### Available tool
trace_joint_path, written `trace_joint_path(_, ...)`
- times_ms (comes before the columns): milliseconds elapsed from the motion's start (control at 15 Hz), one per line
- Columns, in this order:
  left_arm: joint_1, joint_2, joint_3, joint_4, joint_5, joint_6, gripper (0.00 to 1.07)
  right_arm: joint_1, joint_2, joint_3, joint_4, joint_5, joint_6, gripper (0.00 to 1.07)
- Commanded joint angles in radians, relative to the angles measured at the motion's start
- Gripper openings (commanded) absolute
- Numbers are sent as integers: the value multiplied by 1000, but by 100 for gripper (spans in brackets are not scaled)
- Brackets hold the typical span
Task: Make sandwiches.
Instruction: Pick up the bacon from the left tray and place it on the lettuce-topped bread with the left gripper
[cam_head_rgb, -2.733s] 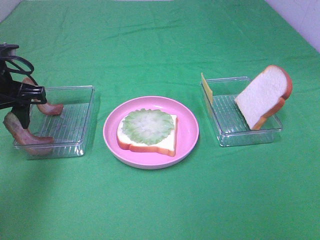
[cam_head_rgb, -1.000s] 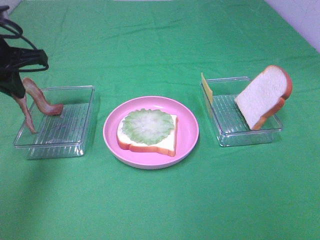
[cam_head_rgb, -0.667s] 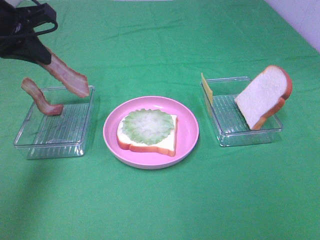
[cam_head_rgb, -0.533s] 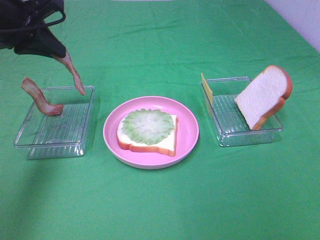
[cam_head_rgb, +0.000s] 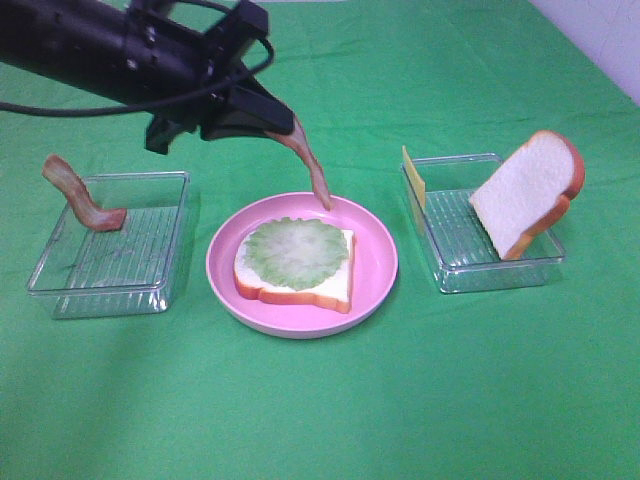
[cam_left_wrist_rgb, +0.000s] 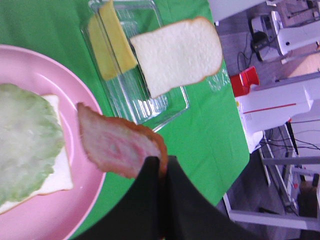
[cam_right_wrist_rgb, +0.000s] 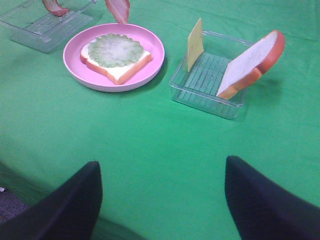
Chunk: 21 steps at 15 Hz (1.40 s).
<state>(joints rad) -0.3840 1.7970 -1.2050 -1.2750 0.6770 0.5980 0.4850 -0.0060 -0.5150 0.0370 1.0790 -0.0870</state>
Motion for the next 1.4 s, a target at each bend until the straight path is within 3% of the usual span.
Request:
trace_joint_path(67,-73,81,-3,-117,-8,113,0,-3,-14,2,-4,-10,-10,67)
trace_joint_path(133,-93,137,-3,-144,-17,166,0,-3,-14,2,-4,-10,-10,67)
trace_joint_path(333,-93,188,-3,-104,-62,176,0,-3,-14,2,-4,-10,-10,67)
trace_joint_path(600,-92,194,-3,86,-192,197,0,-3,-14,2,-4,-10,-10,67)
trace_joint_path(800,-92,194,-3,133,-232,196,0,-3,-14,2,-4,-10,-10,67)
trace_joint_path(1067,-77,194,-3,226,-247,148,0,-3,-14,2,-4,-10,-10,67)
trace_joint_path(1267,-37,194,-2,245,-235,50,0,-3,-14,2,-5,-10,-10,67)
trace_joint_path(1400,-35,194,-2,262,-221,47,7,-3,-14,2,-5,-10,-10,67)
